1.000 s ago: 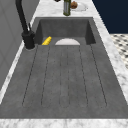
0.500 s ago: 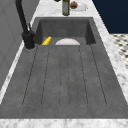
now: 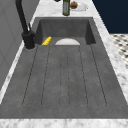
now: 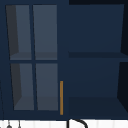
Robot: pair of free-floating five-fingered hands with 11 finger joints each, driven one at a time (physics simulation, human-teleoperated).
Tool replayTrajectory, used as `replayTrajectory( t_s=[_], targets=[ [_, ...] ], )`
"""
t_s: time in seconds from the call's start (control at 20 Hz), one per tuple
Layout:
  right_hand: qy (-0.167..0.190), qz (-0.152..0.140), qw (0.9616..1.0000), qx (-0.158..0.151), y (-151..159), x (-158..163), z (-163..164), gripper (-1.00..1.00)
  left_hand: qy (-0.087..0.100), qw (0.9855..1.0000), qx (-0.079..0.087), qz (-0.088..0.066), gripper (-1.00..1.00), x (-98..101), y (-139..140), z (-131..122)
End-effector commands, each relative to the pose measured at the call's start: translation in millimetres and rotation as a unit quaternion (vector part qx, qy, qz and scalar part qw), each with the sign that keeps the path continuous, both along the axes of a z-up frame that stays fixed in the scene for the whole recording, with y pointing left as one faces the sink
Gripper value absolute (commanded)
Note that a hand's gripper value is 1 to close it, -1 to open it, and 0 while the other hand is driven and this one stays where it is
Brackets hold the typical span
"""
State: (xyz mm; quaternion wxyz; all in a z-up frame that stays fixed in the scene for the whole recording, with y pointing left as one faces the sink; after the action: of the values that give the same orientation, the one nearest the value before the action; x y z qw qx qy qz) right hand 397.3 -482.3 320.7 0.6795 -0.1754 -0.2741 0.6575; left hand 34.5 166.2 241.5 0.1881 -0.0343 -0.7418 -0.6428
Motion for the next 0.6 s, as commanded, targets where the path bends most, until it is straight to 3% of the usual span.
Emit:
replayTrajectory(
  t_s=[0.0, 0.45, 0.55],
  targets=[
    [0.006, 0.016, 0.9998, -0.008, 1.3, -7.9, -0.4, -1.0, 0.0, 1.0, 0.0, 0.0, 0.0, 0.0, 0.0, 0.0],
    [0.006, 0.016, 0.9998, -0.008, 4.0, -18.6, -0.9, -1.0, 0.0, 1.0, 0.0, 0.0, 0.0, 0.0, 0.0, 0.0],
    [-0.005, 0.016, 0.9998, -0.01, 3.6, -27.8, 12.9, -1.0, 0.0, 1.0, 0.0, 0.0, 0.0, 0.0, 0.0, 0.0]
  ],
)
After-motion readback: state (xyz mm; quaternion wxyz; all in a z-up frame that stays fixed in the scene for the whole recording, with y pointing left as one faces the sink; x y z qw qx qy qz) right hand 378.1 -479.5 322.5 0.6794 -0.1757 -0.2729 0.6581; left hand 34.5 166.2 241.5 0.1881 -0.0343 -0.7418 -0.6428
